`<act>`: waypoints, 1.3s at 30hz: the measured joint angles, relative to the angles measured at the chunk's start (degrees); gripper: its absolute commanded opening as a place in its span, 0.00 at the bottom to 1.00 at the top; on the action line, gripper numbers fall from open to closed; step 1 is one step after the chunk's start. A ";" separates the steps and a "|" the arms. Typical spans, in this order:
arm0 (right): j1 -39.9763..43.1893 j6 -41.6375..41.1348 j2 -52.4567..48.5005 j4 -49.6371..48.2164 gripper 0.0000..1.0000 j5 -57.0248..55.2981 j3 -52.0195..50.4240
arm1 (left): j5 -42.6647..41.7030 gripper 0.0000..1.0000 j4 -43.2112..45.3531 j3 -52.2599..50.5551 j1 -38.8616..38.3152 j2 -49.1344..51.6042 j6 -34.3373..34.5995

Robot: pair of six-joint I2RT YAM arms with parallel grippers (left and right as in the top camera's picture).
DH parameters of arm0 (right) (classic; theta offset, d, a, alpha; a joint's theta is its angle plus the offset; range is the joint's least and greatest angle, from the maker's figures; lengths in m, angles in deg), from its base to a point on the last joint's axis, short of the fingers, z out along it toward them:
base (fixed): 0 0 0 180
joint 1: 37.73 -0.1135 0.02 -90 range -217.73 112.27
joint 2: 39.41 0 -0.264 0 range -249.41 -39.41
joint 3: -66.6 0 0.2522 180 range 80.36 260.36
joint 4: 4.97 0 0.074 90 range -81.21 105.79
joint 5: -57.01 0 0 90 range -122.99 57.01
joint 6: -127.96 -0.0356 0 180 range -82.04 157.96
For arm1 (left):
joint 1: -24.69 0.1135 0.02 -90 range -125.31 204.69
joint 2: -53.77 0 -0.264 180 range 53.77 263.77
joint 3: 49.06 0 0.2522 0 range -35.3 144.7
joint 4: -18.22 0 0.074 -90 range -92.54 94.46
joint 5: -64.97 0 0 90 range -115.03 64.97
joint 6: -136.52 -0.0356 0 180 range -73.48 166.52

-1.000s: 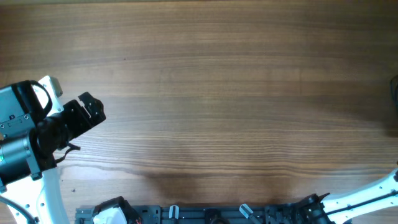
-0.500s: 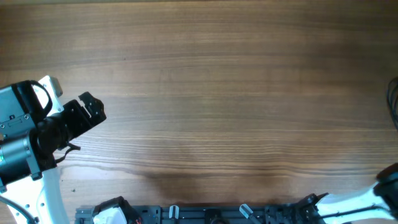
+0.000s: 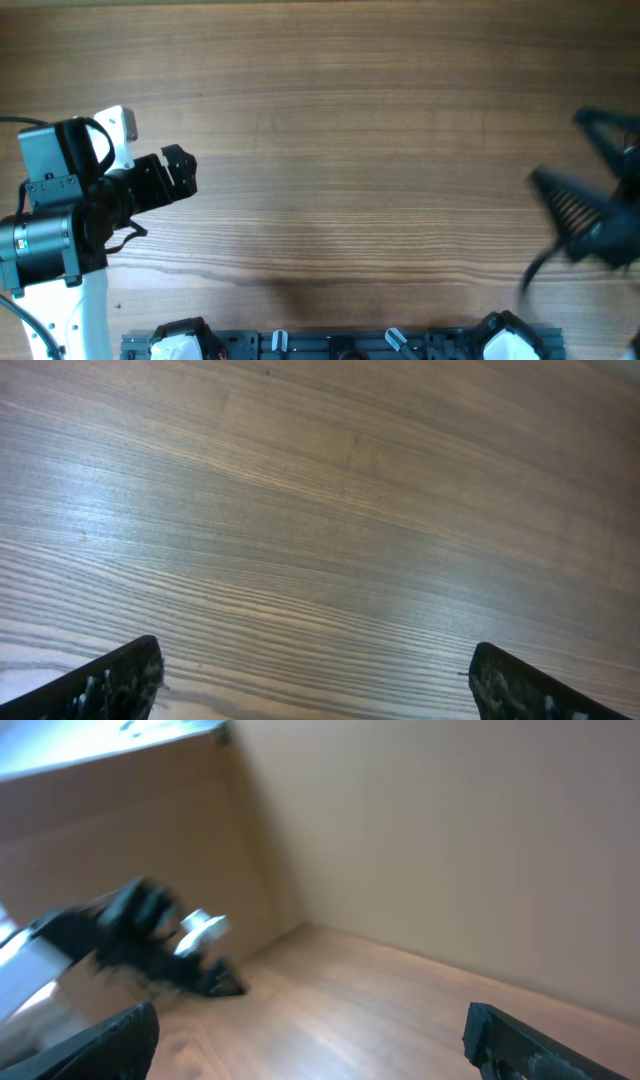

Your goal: Untangle cables

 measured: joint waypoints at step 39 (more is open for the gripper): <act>-41.00 81.37 33.90 34.03 1.00 -46.21 -13.42 | -0.15 1.00 0.72 0.11 -0.13 0.02 -0.55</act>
